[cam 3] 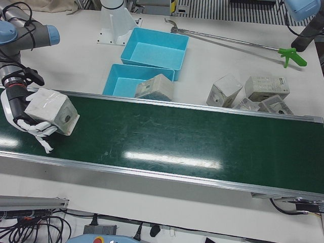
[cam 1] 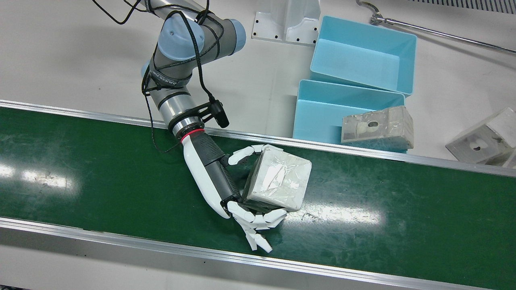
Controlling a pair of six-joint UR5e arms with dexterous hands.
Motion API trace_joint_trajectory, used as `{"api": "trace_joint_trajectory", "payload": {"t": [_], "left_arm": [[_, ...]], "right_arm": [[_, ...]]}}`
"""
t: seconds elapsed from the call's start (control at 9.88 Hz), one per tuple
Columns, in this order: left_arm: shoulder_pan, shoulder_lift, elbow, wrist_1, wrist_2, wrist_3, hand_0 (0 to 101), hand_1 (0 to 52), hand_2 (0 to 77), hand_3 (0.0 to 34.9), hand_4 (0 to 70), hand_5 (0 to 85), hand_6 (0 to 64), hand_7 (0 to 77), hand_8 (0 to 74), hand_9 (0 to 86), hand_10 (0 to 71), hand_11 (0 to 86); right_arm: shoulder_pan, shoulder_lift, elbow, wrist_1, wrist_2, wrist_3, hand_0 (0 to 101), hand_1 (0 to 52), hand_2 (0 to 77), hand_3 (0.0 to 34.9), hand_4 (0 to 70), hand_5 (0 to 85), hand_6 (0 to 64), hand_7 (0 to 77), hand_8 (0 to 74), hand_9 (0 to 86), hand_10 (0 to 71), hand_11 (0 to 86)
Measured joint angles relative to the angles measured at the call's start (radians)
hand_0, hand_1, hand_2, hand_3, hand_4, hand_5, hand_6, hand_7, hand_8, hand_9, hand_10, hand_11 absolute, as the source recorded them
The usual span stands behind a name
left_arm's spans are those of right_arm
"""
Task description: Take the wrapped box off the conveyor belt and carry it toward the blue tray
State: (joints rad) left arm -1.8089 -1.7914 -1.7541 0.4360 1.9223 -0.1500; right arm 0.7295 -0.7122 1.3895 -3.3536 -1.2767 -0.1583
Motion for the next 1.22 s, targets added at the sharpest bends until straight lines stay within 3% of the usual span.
{"api": "trace_joint_trajectory", "payload": {"t": [0.1,0.2,0.41,0.51,0.61,0.71,0.91,1.01,1.11,1.22], "left_arm": [[0.000,0.000,0.000,0.000,0.000,0.000,0,0.0,0.5,0.0,0.0,1.1,0.0,0.5,0.5,0.0,0.5,0.5],[0.000,0.000,0.000,0.000,0.000,0.000,0,0.0,1.1,0.0,0.0,1.1,0.0,0.5,0.5,0.0,0.5,0.0],[0.000,0.000,0.000,0.000,0.000,0.000,0,0.0,1.1,0.0,0.0,1.1,0.0,0.5,0.5,0.0,0.0,0.0],[0.000,0.000,0.000,0.000,0.000,0.000,0,0.0,0.5,0.0,0.0,1.1,0.0,0.5,0.5,0.0,0.0,0.5],[0.000,0.000,0.000,0.000,0.000,0.000,0,0.0,0.5,0.0,0.0,1.1,0.0,0.5,0.5,0.0,0.0,0.5],[0.000,0.000,0.000,0.000,0.000,0.000,0,0.0,1.1,0.0,0.0,1.1,0.0,0.5,0.5,0.0,0.0,0.5],[0.000,0.000,0.000,0.000,0.000,0.000,0,0.0,1.1,0.0,0.0,1.1,0.0,0.5,0.5,0.0,0.0,0.0],[0.000,0.000,0.000,0.000,0.000,0.000,0,0.0,1.1,0.0,0.0,1.1,0.0,0.5,0.5,0.0,0.5,0.0],[0.000,0.000,0.000,0.000,0.000,0.000,0,0.0,1.1,0.0,0.0,1.1,0.0,0.5,0.5,0.0,0.5,0.0],[0.000,0.000,0.000,0.000,0.000,0.000,0,0.0,1.1,0.0,0.0,1.1,0.0,0.5,0.5,0.0,0.5,0.0]], "right_arm": [[-0.004,0.005,-0.005,-0.001,0.002,0.001,53,14.7,25.6,11.9,26.2,31.6,14.7,37.1,6.0,13.6,1.1,1.6],[-0.007,0.004,0.002,-0.007,0.002,0.002,54,10.4,29.5,8.3,30.0,36.5,19.1,42.0,15.3,20.2,8.2,1.6],[-0.007,0.000,0.052,-0.045,0.004,0.003,56,7.6,31.6,1.1,34.4,41.5,22.9,48.5,33.3,35.5,22.9,18.0],[-0.006,-0.002,0.091,-0.067,0.004,0.002,56,7.6,31.6,1.1,34.4,41.5,22.9,48.5,33.3,35.5,22.9,18.0],[-0.006,-0.001,0.143,-0.094,0.005,0.001,57,7.6,31.6,1.4,39.8,50.2,32.7,64.9,41.5,42.5,37.1,32.7],[-0.011,-0.001,0.194,-0.120,0.010,-0.001,54,7.6,31.6,1.3,41.5,59.5,38.2,72.5,44.7,45.3,40.9,36.0],[-0.059,-0.001,0.281,-0.163,0.046,-0.019,54,7.6,31.6,1.3,41.5,59.5,38.2,72.5,48.0,48.5,44.7,39.3],[-0.105,0.000,0.312,-0.174,0.064,-0.043,53,7.6,31.6,0.8,49.1,80.7,52.4,75.8,50.7,60.5,49.6,48.0],[-0.152,0.000,0.332,-0.179,0.086,-0.070,52,1.1,30.0,0.5,67.6,63.3,62.2,47.5,66.5,80.2,54.0,64.4],[-0.192,-0.001,0.342,-0.181,0.105,-0.091,52,1.1,30.0,0.5,67.6,63.3,62.2,47.5,66.5,80.2,54.0,64.4]]}}
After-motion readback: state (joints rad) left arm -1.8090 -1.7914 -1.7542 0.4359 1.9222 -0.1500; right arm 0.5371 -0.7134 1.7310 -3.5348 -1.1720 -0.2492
